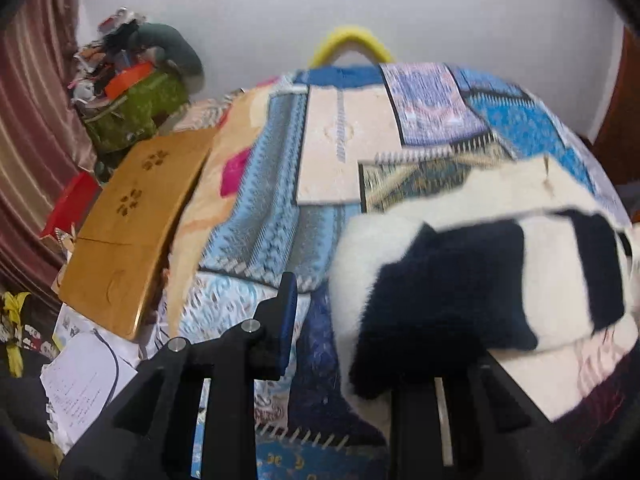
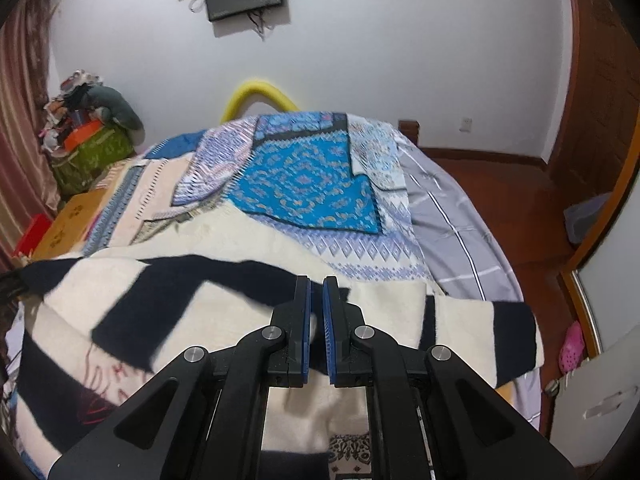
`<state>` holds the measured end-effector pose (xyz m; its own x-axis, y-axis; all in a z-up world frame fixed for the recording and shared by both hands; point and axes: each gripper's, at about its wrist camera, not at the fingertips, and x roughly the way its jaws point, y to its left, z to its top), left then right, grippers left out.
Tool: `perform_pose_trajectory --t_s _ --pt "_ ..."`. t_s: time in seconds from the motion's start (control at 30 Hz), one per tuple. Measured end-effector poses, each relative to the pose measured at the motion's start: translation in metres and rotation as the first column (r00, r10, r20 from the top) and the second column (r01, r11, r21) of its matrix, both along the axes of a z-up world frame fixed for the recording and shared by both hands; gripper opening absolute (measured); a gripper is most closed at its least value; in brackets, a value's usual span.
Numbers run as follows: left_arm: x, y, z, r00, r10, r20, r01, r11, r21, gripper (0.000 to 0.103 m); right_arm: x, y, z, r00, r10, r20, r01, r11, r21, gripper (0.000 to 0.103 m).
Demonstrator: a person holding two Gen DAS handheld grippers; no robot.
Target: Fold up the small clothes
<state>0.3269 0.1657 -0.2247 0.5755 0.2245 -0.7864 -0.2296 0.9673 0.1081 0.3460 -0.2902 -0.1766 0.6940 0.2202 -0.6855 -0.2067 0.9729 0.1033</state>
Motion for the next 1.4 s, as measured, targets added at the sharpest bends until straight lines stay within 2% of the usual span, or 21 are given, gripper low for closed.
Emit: perform_pose_trajectory --t_s 0.17,0.27,0.37,0.5,0.63,0.8,0.9,0.97,1.13,1.3,1.37,1.4 --pt "-0.011 0.003 -0.023 0.996 -0.042 -0.076 0.037 0.997 -0.066 0.03 0.009 -0.015 -0.025 0.996 -0.038 -0.082 0.038 0.999 -0.005 0.006" --pt "-0.016 0.005 -0.029 0.992 -0.063 -0.106 0.052 0.993 -0.105 0.04 0.007 -0.017 -0.034 0.992 -0.024 -0.124 0.024 1.0 -0.005 0.006" --pt "-0.025 0.002 -0.029 0.989 -0.093 -0.119 0.08 0.991 -0.105 0.046 0.007 -0.02 -0.042 0.985 -0.006 -0.173 0.014 0.999 0.045 0.006" --pt "-0.041 -0.005 -0.019 0.983 -0.145 -0.116 0.138 0.988 -0.064 0.053 0.007 -0.019 -0.047 0.979 0.001 -0.202 0.015 0.997 0.076 0.006" --pt "-0.053 -0.004 0.003 0.983 -0.164 -0.08 0.16 0.986 -0.048 0.054 0.008 -0.017 -0.054 0.97 0.02 -0.244 0.009 0.993 0.118 0.011" --pt "-0.054 0.017 0.042 0.996 -0.091 0.023 0.093 0.992 -0.091 0.073 0.007 -0.01 -0.061 0.963 0.048 -0.264 -0.009 0.989 0.148 0.03" --pt "-0.042 0.029 0.054 0.997 -0.05 0.06 0.057 0.991 -0.12 0.077 0.005 -0.004 -0.066 0.959 0.076 -0.274 -0.032 0.986 0.161 0.037" --pt "-0.032 0.035 0.056 0.997 -0.035 0.065 0.043 0.991 -0.129 0.078 0.006 0.0 -0.071 0.954 0.091 -0.285 -0.044 0.985 0.167 0.038" --pt "0.003 0.044 0.035 1.0 -0.008 0.006 0.009 0.987 -0.161 0.078 0.006 0.01 -0.088 0.935 0.129 -0.331 -0.059 0.975 0.214 0.038" --pt "0.03 0.047 -0.007 0.995 -0.002 -0.097 -0.02 0.975 -0.22 0.078 0.003 0.015 -0.096 0.927 0.149 -0.344 -0.063 0.966 0.25 0.037" --pt "0.037 0.049 -0.019 0.992 0.008 -0.122 -0.039 0.968 -0.25 0.078 0.002 0.015 -0.096 0.923 0.158 -0.351 -0.065 0.963 0.261 0.034" --pt "0.039 0.05 -0.023 0.991 0.011 -0.131 -0.045 0.965 -0.258 0.078 0.002 0.016 -0.096 0.924 0.162 -0.348 -0.071 0.963 0.26 0.029"
